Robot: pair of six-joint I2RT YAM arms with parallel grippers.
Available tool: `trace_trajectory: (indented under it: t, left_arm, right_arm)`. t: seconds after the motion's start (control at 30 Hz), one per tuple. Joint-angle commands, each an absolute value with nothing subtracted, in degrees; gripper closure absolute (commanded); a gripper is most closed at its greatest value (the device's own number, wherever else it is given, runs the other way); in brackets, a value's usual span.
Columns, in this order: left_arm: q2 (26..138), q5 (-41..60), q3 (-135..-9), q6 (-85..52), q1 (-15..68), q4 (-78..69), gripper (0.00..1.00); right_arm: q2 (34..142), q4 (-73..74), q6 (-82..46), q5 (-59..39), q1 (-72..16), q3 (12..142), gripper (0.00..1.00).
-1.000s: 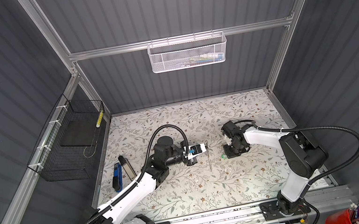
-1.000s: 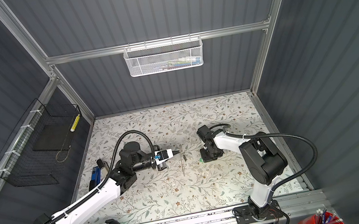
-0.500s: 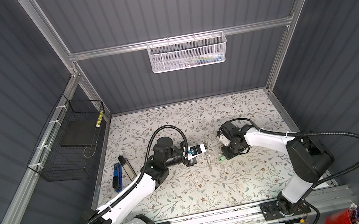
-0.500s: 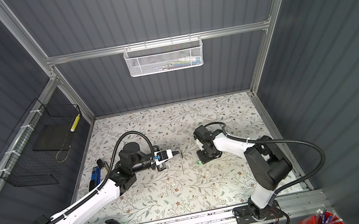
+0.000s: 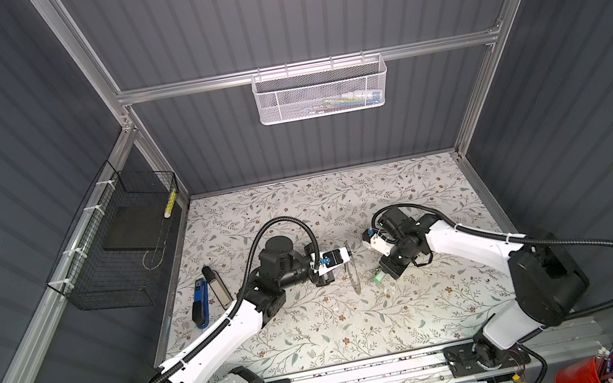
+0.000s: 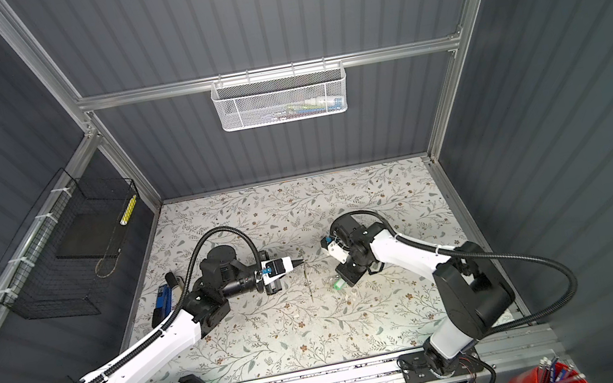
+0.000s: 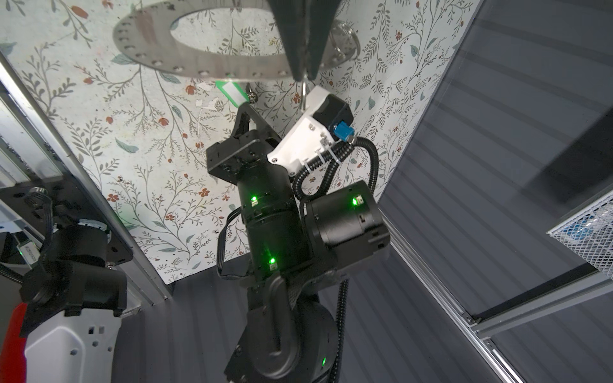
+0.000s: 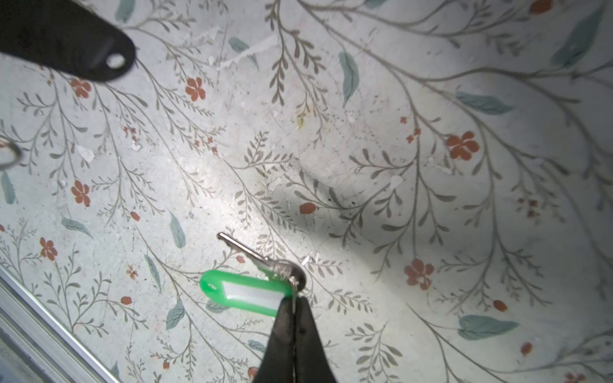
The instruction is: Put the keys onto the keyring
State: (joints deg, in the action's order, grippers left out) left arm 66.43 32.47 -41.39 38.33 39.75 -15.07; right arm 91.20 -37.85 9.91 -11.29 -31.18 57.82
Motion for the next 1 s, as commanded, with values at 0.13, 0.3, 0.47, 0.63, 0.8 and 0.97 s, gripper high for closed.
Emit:
trace_trajectory:
  t: [0.13,0.3,0.47,0.63,0.8,0.97]
  left_arm:
    - [65.04,32.48,-40.78,38.13,39.46,-15.29,1.00]
    - [65.39,32.72,-40.78,37.62,39.46,-15.73,1.00]
    - [65.83,32.97,-40.78,37.35,39.46,-16.30,1.00]
    - [66.05,33.06,-40.78,37.35,39.46,-16.61,1.00]
    - [66.44,33.13,-40.76,37.24,39.46,-17.31,1.00]
    - [66.36,33.40,-41.02,37.44,39.46,-17.25,1.00]
  right_arm:
    - [98.13,-42.40,10.20,-9.77,-31.81,61.67,1.00]
    - [100.31,-42.45,10.20,-8.70,-31.80,62.49,1.00]
    - [101.05,-41.69,9.50,-7.75,-31.76,62.15,0.97]
    - [101.23,-40.69,7.45,-7.53,-31.76,61.69,0.83]
    - [98.63,-38.90,3.43,-6.14,-31.89,60.19,0.73]
    - [93.69,-35.37,0.54,-5.11,-32.07,56.28,0.68]
